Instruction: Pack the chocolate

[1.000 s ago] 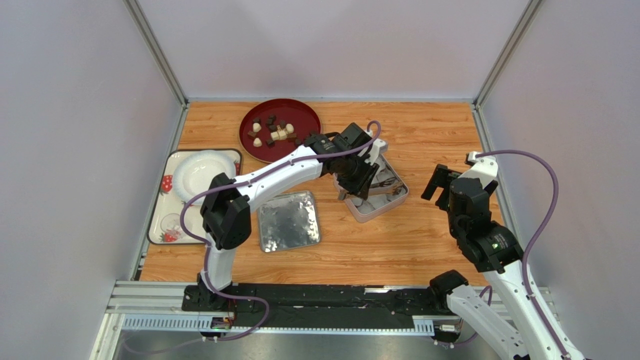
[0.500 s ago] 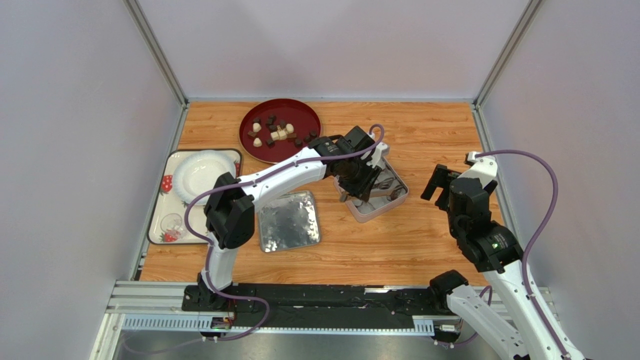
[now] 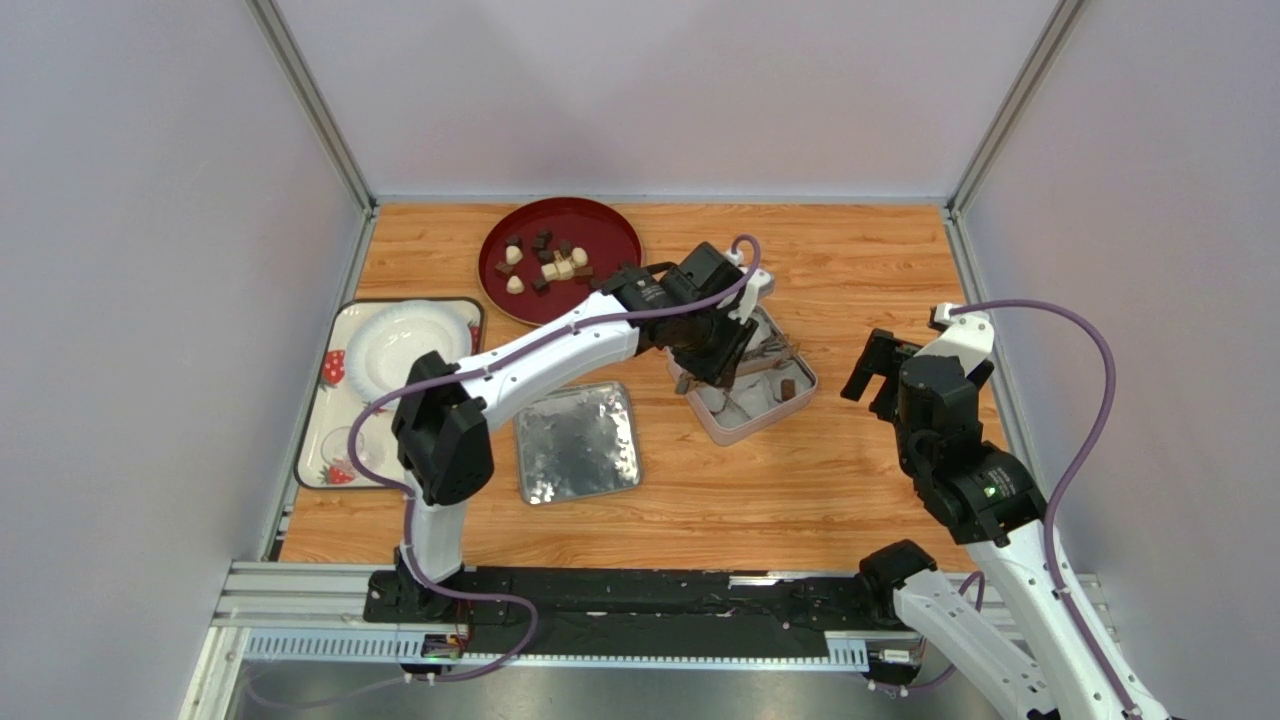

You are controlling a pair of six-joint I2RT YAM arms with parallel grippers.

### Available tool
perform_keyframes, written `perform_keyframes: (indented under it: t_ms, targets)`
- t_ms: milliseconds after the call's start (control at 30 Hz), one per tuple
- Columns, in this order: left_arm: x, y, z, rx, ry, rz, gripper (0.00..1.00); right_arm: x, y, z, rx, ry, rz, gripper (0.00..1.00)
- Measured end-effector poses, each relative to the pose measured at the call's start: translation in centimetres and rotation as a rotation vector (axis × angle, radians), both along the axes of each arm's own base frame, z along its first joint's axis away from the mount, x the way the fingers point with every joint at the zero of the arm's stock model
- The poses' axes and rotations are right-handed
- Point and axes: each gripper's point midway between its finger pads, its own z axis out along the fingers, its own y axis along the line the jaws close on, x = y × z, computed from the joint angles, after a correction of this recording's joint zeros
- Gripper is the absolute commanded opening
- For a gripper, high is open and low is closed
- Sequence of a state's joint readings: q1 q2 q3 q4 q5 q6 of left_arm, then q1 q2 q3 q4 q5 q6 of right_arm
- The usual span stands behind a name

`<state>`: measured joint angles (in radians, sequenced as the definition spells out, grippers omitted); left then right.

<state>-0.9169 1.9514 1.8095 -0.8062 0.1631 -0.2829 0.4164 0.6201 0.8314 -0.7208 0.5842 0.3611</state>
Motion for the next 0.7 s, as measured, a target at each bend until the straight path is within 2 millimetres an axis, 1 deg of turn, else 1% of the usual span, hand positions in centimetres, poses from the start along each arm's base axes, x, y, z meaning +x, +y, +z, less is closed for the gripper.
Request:
perform_keyframes:
  t_ms: [133,200,233,267,300,367,433,467,500,567,700]
  targets:
    - [0.4,0.9,3.8,-0.044,-0.082,0.032,0.40,0.0,0.0,0.0,0.000,0.000,0.000,0.92]
    - [0.6,1.7,6.1,-0.070,-0.132,0.055,0.40,0.0,0.0,0.0,0.000,0.000,0.000,0.92]
    - [0.7,1.9,6.3,-0.068,-0.143,0.064,0.40,0.0,0.0,0.0,0.000,0.000,0.000,0.92]
    - [0.8,2.6,8.0,-0.091,-0.172,0.082,0.40,0.0,0.0,0.0,0.000,0.000,0.000,0.92]
    - [1.1,3.2,8.8,-0.099,-0.191,0.102,0.40,0.0,0.0,0.0,0.000,0.000,0.000,0.92]
    - [1.4,4.5,9.7,-0.106,-0.211,0.135,0.39,0.0,0.0,0.0,0.000,0.000,0.000,0.92]
    - [1.9,6.0,9.9,-0.099,-0.214,0.179,0.39,0.0,0.0,0.0,0.000,0.000,0.000,0.92]
    - [2.4,7.1,9.6,-0.087,-0.212,0.211,0.39,0.0,0.0,0.0,0.000,0.000,0.000,0.92]
    - [3.0,8.4,9.0,-0.066,-0.206,0.250,0.39,0.0,0.0,0.0,0.000,0.000,0.000,0.92]
    - [3.9,10.4,7.8,-0.031,-0.190,0.310,0.39,0.0,0.0,0.0,0.001,0.000,0.002,0.92]
    - [5.4,15.1,4.7,0.062,-0.148,0.445,0.39,0.0,0.0,0.0,0.001,0.000,0.002,0.92]
